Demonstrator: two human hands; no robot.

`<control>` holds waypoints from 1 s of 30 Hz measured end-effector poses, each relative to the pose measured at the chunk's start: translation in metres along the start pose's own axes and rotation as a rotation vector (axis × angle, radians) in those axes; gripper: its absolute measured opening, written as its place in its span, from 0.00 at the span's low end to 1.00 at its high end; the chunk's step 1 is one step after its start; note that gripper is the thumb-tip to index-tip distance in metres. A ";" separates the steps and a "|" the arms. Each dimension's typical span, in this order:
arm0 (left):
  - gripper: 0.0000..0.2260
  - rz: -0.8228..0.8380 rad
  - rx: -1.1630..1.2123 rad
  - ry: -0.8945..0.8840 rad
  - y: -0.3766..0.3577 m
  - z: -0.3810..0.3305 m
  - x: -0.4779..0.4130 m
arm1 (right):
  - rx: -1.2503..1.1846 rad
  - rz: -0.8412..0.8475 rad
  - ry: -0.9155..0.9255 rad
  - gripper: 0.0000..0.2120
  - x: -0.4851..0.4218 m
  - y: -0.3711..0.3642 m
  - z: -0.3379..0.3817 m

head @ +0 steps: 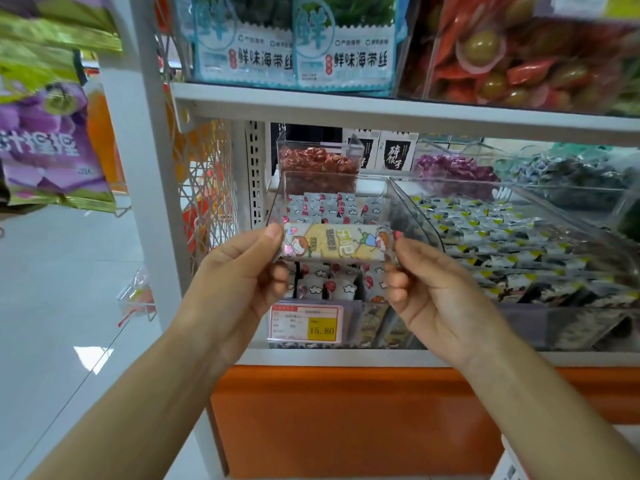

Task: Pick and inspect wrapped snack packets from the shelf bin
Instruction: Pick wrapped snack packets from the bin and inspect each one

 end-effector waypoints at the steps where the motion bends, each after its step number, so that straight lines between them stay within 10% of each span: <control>1: 0.09 0.002 -0.018 -0.009 0.001 0.000 -0.001 | 0.073 -0.040 0.039 0.06 0.000 0.002 0.001; 30: 0.07 0.315 -0.634 -0.169 -0.004 -0.010 0.001 | 0.840 -0.336 0.405 0.09 -0.001 0.005 0.008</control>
Point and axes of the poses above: each hand's wrist, its own x-axis away from the middle knuckle, its own y-axis out of the back of the hand, z = x × y, the point moved 3 cm from there along -x, towards the middle knuckle, and after that the axes turned 13 degrees about -y, right-handed, at the moved point
